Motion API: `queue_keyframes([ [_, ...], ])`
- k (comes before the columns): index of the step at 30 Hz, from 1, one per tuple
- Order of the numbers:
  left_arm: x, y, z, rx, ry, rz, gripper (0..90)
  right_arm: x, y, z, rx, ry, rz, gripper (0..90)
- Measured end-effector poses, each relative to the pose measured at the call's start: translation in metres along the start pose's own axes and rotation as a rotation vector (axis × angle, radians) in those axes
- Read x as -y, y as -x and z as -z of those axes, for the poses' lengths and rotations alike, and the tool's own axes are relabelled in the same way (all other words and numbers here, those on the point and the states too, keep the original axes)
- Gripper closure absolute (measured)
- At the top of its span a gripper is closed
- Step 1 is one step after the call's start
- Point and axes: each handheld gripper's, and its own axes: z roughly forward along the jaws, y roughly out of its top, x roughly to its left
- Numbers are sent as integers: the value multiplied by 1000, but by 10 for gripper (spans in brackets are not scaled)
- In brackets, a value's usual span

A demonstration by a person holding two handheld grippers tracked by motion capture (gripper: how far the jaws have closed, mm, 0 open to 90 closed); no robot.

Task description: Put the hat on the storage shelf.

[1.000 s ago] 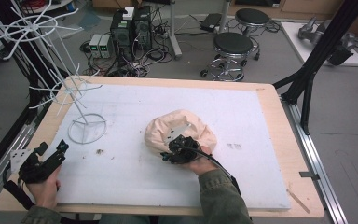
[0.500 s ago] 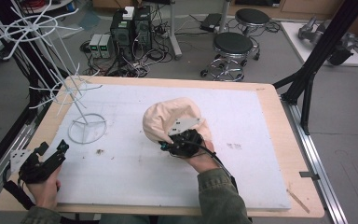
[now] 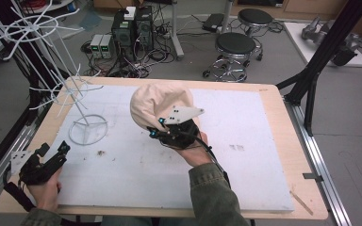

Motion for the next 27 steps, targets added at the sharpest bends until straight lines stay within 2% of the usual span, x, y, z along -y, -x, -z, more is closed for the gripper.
queue_keyframes([
  [8,1,2,0,8,-3,-4,303,-29,-5,-4,8,25,41,743],
  [10,1,1,0,7,-5,-4,303,-38,-6,-6,1,54,49,742],
  [15,1,1,0,8,-3,-4,303,-50,-5,-9,4,85,54,742],
  [18,1,2,0,9,-2,-5,303,-58,-5,-10,-11,107,42,742],
  [22,1,2,0,10,-2,-3,303,-71,-5,-11,-20,120,64,741],
  [27,1,1,0,8,0,-1,303,-87,-6,-15,-38,131,70,741],
])
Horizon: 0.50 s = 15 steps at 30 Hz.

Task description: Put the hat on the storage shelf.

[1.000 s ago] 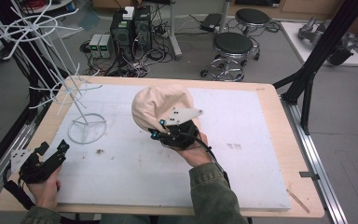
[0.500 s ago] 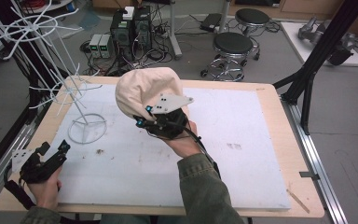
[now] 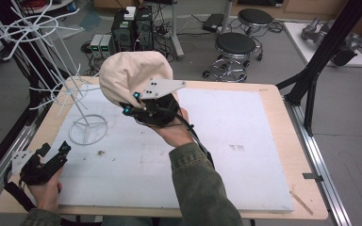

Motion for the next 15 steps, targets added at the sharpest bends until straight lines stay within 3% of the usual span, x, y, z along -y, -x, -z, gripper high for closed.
queue_keyframes([
  [10,0,0,0,2,-3,-1,303,-26,1,-10,-47,77,6,740],
  [15,0,1,1,14,-8,-4,303,-42,1,-15,-57,83,31,739],
])
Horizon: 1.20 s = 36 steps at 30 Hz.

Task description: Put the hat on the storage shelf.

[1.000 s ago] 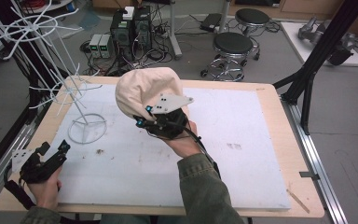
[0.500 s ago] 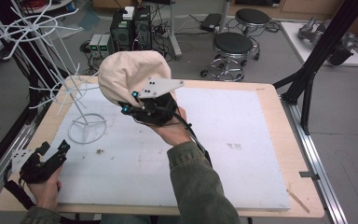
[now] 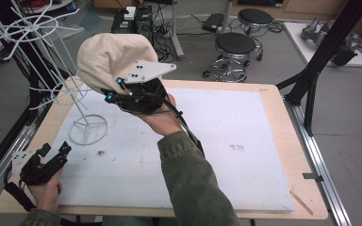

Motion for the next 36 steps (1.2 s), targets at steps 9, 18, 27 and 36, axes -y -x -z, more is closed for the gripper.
queue_keyframes([
  [9,1,2,1,9,3,-14,303,-26,9,-10,-26,43,9,737],
  [18,1,3,1,12,3,-14,303,-50,11,-19,-26,56,38,735],
  [27,1,3,0,14,0,-20,303,-72,19,-32,-31,73,48,728],
  [36,1,3,1,17,1,-22,303,-82,27,-44,-22,100,7,723],
])
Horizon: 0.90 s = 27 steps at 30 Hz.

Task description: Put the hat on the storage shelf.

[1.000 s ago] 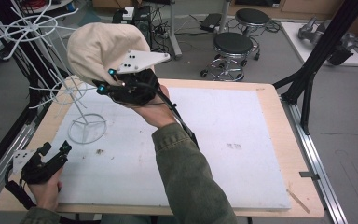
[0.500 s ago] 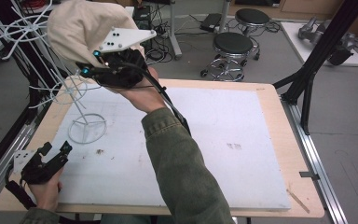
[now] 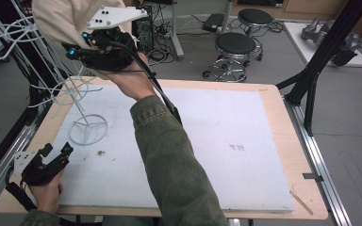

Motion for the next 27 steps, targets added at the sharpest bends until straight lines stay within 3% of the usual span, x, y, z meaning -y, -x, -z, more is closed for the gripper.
queue_keyframes([
  [7,0,0,1,-3,2,0,303,11,3,-14,-37,-39,-56,709],
  [11,0,0,1,-4,5,1,303,24,6,-20,-35,-92,-82,685],
  [14,0,0,1,-4,3,0,303,32,9,-17,-35,-81,-119,683],
  [27,0,0,1,-4,4,2,303,44,11,-13,-45,-92,-143,664],
])
